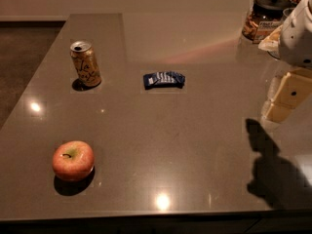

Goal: Move rxbar blueberry near apple

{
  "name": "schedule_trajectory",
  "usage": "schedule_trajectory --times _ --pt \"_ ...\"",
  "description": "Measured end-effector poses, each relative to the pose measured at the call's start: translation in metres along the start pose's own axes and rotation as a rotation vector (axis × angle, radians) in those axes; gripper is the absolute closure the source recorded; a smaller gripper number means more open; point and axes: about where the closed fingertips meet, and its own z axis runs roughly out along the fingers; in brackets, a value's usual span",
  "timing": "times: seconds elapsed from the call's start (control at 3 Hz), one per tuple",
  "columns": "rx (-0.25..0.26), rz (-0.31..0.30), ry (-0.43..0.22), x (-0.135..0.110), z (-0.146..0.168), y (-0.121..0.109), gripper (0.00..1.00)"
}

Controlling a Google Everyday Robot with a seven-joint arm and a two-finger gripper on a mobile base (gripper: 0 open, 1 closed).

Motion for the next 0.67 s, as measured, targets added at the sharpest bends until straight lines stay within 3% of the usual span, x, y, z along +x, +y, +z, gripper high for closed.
schedule_trajectory --times 0.67 --pt "-0.007 -0.005 -0.026 -0.01 0.012 -0.014 0.0"
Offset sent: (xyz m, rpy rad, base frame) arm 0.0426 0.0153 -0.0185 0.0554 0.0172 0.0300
